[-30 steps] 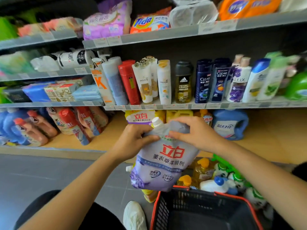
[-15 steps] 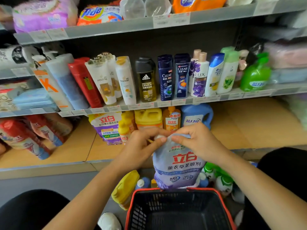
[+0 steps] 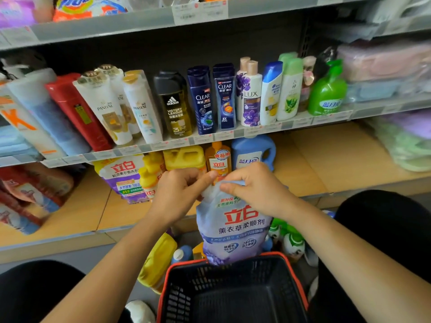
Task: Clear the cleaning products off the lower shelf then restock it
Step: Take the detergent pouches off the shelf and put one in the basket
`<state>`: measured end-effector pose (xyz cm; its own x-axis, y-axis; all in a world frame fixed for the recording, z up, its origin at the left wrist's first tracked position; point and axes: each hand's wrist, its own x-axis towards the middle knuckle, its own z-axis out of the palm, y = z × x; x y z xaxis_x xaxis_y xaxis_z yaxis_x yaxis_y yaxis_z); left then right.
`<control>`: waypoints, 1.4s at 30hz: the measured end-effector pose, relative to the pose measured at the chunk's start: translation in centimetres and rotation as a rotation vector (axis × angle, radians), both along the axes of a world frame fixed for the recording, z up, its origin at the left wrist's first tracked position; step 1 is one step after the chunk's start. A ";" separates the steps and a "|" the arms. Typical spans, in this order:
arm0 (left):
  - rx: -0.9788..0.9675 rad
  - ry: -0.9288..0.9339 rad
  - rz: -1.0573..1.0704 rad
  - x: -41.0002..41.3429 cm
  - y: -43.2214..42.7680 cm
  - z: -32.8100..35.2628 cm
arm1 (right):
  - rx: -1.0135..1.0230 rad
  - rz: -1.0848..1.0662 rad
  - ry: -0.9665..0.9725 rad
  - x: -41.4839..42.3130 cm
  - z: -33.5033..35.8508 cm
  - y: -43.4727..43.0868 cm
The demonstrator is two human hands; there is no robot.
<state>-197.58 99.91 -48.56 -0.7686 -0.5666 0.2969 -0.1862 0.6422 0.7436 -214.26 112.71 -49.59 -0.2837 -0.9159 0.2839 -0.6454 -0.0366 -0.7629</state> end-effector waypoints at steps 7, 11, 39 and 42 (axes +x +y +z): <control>0.361 0.037 -0.270 0.6 -0.4 0.1 | 0.004 -0.043 -0.005 -1.1 0.5 0.3; 0.366 0.028 -0.145 0.2 -0.3 -0.4 | 0.029 -0.044 0.020 -0.9 0.4 0.2; 0.317 0.017 -0.019 1.4 -0.2 0.7 | -0.033 -0.057 0.000 -0.5 0.0 -0.1; 0.227 0.013 0.046 1.4 -0.3 0.6 | -0.025 -0.038 0.016 -0.3 0.1 -0.2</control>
<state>-196.14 99.60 -47.94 -0.7371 -0.6547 0.1674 -0.2011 0.4490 0.8706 -214.51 112.49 -49.49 -0.3137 -0.8969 0.3117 -0.6588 -0.0308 -0.7517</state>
